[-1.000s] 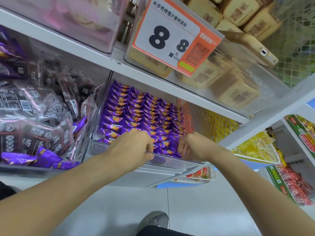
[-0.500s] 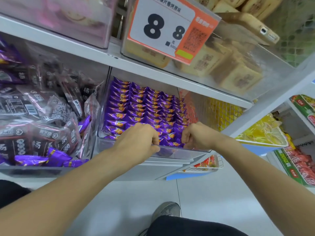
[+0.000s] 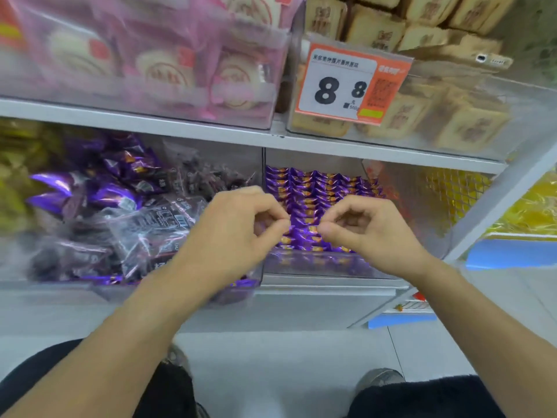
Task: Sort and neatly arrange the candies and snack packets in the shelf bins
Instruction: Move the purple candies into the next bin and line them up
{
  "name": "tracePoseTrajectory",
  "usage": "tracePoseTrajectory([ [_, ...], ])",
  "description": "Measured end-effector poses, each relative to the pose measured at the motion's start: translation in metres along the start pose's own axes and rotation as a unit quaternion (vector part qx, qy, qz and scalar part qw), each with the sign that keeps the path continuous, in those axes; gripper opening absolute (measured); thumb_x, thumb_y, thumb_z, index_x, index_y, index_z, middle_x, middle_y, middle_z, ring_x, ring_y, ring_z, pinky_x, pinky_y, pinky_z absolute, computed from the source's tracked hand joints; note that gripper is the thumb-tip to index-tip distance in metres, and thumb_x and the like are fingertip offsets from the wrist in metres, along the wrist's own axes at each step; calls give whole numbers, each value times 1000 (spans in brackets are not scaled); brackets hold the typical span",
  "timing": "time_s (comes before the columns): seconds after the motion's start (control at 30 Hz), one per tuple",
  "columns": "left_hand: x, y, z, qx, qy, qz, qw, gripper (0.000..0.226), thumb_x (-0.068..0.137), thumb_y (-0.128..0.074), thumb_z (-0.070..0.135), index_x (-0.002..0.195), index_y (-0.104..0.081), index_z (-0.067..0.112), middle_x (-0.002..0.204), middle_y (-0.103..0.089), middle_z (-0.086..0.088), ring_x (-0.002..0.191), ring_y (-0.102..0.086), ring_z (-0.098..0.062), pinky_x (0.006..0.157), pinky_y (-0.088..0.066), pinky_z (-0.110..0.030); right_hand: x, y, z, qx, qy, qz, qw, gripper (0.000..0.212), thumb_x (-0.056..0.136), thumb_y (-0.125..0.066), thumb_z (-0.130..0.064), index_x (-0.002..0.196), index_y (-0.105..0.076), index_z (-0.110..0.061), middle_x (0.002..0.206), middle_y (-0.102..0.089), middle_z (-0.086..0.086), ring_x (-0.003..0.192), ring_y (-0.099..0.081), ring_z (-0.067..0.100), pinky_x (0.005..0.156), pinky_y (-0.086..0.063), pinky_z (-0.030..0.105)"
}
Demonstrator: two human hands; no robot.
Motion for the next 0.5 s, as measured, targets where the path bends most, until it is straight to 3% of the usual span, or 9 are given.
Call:
tracePoseTrajectory([
  [0.13,-24,52,-58,114,94,-21,989,8,79,-79,29,85,-73,29,68,-58,18,61,-56,2,64,-35,-5,16,-48,-35,37,32,-33,998,13,77,-81,-2,84,-70,0,81,-73,10,71,-65,13,74,-58,33],
  [0.27,-60,64,-99,129,178,-170,961,11,77,-82,31,84,-75,26,57,-62,22,61,-57,10,56,-38,-7,37,-100,-62,-68,86,-144,983,15,76,-85,-11,85,-72,-10,82,-74,4,73,-69,15,75,-58,30],
  [0.4,-68,60,-108,90,193,-194,958,11,79,-81,25,88,-79,20,69,-69,10,58,-58,5,57,-41,-7,53,-151,-58,-303,95,-292,902,19,75,-85,-23,90,-75,-16,78,-73,-8,68,-65,3,68,-49,13],
  [0.5,-61,58,-109,93,183,-207,957,13,75,-84,28,86,-80,22,65,-67,10,55,-57,7,55,-39,-6,62,-174,-43,-399,77,-309,860,25,72,-86,-29,92,-75,-18,76,-73,-7,69,-64,8,71,-53,25],
])
Point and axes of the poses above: each hand's wrist, its own x-axis towards the middle knuckle, its own y-axis out of the back of the hand, z = x × y, the point moved 5 cm from there along x, towards the middle knuckle
